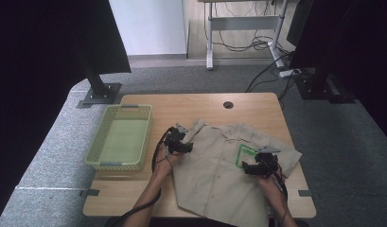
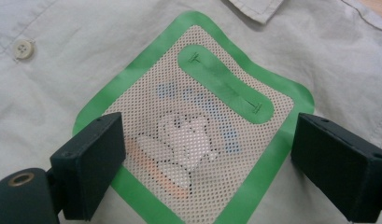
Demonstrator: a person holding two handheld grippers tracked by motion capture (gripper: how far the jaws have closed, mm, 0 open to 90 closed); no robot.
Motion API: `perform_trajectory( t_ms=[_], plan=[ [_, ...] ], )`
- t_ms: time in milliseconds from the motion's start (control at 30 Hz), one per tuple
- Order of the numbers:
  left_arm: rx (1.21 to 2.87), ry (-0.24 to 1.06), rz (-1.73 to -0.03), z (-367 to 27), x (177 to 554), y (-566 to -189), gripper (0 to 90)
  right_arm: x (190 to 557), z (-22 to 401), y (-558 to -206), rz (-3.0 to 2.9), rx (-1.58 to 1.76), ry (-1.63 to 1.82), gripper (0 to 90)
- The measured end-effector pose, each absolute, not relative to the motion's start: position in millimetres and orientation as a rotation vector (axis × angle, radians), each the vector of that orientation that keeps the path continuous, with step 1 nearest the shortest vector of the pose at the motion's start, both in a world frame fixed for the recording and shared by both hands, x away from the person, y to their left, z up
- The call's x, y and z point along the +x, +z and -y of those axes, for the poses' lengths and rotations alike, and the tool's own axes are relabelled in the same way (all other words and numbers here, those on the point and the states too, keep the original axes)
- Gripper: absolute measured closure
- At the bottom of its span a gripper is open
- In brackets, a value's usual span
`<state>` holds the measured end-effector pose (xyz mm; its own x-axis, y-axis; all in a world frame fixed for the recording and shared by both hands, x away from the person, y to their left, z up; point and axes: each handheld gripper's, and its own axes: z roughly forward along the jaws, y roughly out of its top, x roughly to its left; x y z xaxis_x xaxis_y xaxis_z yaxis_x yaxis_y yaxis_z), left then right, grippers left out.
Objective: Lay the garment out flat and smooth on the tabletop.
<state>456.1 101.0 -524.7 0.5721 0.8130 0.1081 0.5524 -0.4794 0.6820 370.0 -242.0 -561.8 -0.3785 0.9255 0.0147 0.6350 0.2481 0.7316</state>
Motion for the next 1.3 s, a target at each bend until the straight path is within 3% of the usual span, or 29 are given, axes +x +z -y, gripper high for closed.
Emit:
perform_trajectory(
  t_ms=[100, 167, 200, 233, 267, 367, 567, 600, 700, 833, 867, 1033, 1133, 1300],
  plan=[
    [2.197, 0.602, -1.143, -93, 470, -534, 30.7, 368, 243, -562, -2.105, 1.417, 0.934, 9.5],
    [2.199, 0.639, -1.133, -92, 475, -540, 46.4, 367, 245, -562, -2.112, 1.417, 0.931, 9.5],
    [2.196, 0.618, -1.124, -93, 476, -540, 72.4, 364, 247, -562, -2.113, 1.416, 0.933, 9.5],
    [2.197, 0.629, -1.11, -93, 476, -539, 72.4, 364, 247, -562, -2.113, 1.416, 0.933, 9.5],
    [2.214, 0.709, -1.08, -97, 473, -534, 84.7, 362, 250, -562, -2.107, 1.418, 0.934, 9.5],
    [2.163, 0.701, -1.095, -104, 471, -526, 87.7, 359, 252, -562, -2.106, 1.418, 0.935, 9.5],
    [1.983, 0.702, -1.21, -129, 460, -497, 83.5, 357, 255, -562, -2.111, 1.424, 0.928, 9.5],
    [1.981, 0.744, -1.233, -133, 458, -495, 83.8, 357, 255, -562, -2.111, 1.423, 0.927, 9.5],
    [1.989, 0.708, -1.263, -142, 455, -495, 79.4, 355, 259, -562, -2.108, 1.428, 0.922, 9.5],
    [2.031, 0.675, -1.215, -133, 454, -498, 57.3, 355, 259, -561, -2.111, 1.433, 0.918, 9.5],
    [2.039, 0.658, -1.193, -129, 454, -500, 57.3, 355, 259, -561, -2.11, 1.434, 0.917, 9.5],
    [2.126, 0.551, -1.023, -103, 445, -515, 35.6, 351, 262, -562, -2.109, 1.421, 0.929, 9.4],
    [2.203, 0.517, -0.956, -92, 439, -532, 28.7, 348, 265, -563, -2.115, 1.412, 0.935, 9.2],
    [2.247, 0.532, -0.957, -93, 435, -544, 27.6, 345, 268, -562, -2.126, 1.403, 0.937, 9.2]
  ],
)
